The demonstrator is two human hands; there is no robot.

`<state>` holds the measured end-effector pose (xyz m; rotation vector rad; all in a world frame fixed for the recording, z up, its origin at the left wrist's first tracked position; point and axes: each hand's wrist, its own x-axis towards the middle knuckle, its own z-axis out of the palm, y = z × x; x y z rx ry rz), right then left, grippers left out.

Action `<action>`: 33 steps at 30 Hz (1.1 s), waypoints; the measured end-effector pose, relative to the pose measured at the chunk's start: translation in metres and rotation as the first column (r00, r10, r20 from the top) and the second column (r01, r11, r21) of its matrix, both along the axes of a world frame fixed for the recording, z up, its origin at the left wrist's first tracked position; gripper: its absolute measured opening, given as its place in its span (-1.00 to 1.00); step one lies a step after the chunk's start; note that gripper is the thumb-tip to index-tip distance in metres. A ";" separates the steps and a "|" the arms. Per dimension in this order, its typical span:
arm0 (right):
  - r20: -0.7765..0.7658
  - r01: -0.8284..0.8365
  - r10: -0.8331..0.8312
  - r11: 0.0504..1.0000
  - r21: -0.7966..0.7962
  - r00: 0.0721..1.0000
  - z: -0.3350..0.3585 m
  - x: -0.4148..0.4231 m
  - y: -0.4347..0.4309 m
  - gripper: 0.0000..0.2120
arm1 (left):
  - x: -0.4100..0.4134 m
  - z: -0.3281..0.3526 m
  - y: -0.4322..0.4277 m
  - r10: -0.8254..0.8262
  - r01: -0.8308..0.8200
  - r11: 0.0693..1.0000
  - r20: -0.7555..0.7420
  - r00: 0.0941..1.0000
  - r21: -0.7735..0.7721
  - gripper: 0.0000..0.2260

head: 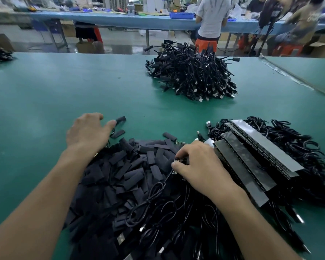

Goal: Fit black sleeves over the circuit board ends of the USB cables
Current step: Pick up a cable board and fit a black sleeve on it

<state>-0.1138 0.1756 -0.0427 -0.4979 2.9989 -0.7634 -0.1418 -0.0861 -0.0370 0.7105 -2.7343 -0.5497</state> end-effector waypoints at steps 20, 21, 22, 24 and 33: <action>-0.008 -0.105 0.105 0.994 0.039 0.994 -0.017 -0.007 -0.002 -0.61 | 0.045 -0.016 0.059 -0.190 0.372 0.643 -0.331 0.924 0.670 -0.81; 0.019 -0.092 0.091 0.993 0.075 0.996 -0.019 -0.006 -0.003 -0.57 | 0.044 -0.020 0.059 -0.150 0.343 0.604 -0.319 0.936 0.719 -0.81; 0.035 -0.078 0.075 0.994 0.080 0.997 -0.020 -0.006 -0.003 -0.53 | 0.043 -0.023 0.060 -0.120 0.323 0.566 -0.312 0.943 0.759 -0.81; 0.044 -0.046 0.043 0.996 0.070 0.998 -0.022 -0.005 -0.003 -0.46 | 0.044 -0.029 0.063 -0.088 0.307 0.511 -0.307 0.948 0.803 -0.81; 0.166 -0.151 0.162 0.985 -0.080 0.973 -0.012 -0.008 0.005 -0.49 | 0.044 -0.045 0.064 -0.094 0.363 0.472 -0.363 0.927 0.803 -0.87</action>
